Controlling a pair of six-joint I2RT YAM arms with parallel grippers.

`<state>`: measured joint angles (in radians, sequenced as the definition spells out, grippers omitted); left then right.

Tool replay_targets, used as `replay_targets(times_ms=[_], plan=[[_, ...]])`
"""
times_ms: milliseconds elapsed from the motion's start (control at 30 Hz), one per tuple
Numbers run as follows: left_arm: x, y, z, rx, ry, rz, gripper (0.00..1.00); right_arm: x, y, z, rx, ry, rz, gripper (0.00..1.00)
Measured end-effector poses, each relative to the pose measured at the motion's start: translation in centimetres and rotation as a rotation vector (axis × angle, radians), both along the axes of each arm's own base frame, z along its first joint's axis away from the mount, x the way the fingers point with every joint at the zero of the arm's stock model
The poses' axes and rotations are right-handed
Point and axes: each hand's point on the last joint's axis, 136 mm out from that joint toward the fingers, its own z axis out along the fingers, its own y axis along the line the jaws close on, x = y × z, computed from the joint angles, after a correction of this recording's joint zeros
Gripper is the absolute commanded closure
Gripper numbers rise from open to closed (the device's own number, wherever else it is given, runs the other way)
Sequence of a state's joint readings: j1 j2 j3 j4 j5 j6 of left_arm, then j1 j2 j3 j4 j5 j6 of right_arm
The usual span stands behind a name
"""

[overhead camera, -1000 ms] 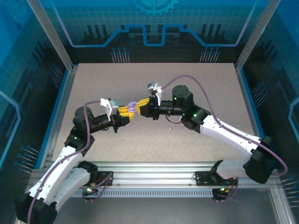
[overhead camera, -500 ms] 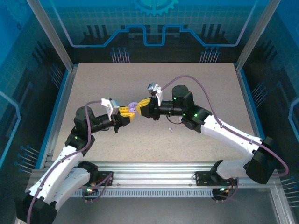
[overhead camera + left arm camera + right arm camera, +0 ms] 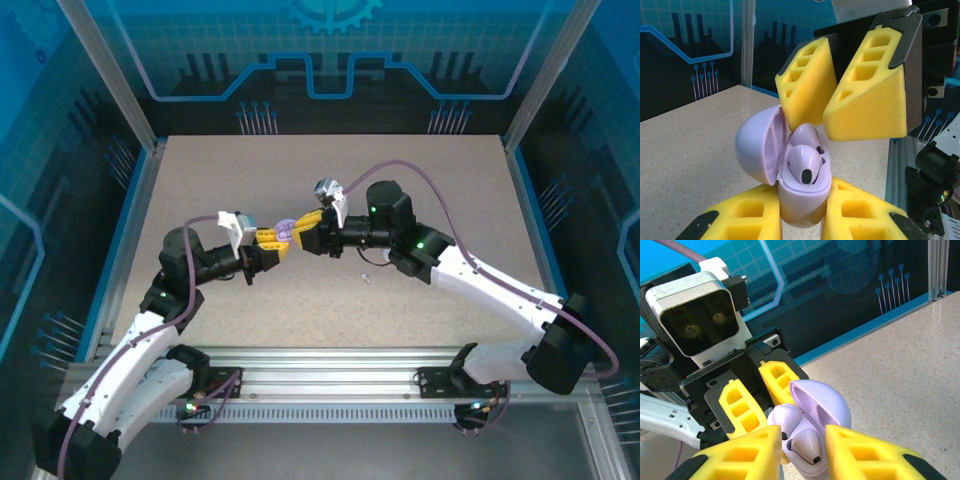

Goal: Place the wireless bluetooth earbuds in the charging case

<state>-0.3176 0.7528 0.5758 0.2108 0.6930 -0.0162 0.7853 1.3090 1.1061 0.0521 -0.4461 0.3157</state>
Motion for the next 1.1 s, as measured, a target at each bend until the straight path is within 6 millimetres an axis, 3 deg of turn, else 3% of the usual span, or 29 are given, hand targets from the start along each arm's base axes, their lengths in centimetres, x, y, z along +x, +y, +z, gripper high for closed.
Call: replay_targets(times_ms=[267,433,600,733,833,967,1100], plan=[[0.1,0.0,0.0,0.005,-0.006,0.005,0.93,0.0,-0.1,0.2,0.001,-0.002,-0.006,0.66],[-0.1,-0.1,0.0,0.023,-0.042,-0.004,0.93,0.2,-1.6,0.7,-0.01,0.003,-0.058,0.66],[-0.3,-0.3,-0.3,0.038,-0.049,-0.013,0.93,0.7,-3.9,1.3,-0.024,0.015,-0.113,0.54],[-0.5,-0.6,-0.5,0.043,-0.041,-0.028,0.92,0.9,-4.9,0.3,-0.071,0.063,-0.086,0.34],[-0.7,-0.8,-0.6,0.053,-0.037,-0.042,0.93,0.9,-5.0,0.7,-0.096,0.052,-0.021,0.25],[-0.9,-0.9,-0.2,0.061,-0.047,-0.054,0.93,-0.5,-4.5,1.9,-0.109,-0.026,0.107,0.2],[-1.0,-1.0,0.0,0.064,-0.053,-0.061,0.93,-1.6,-4.2,1.6,-0.129,-0.112,0.212,0.19]])
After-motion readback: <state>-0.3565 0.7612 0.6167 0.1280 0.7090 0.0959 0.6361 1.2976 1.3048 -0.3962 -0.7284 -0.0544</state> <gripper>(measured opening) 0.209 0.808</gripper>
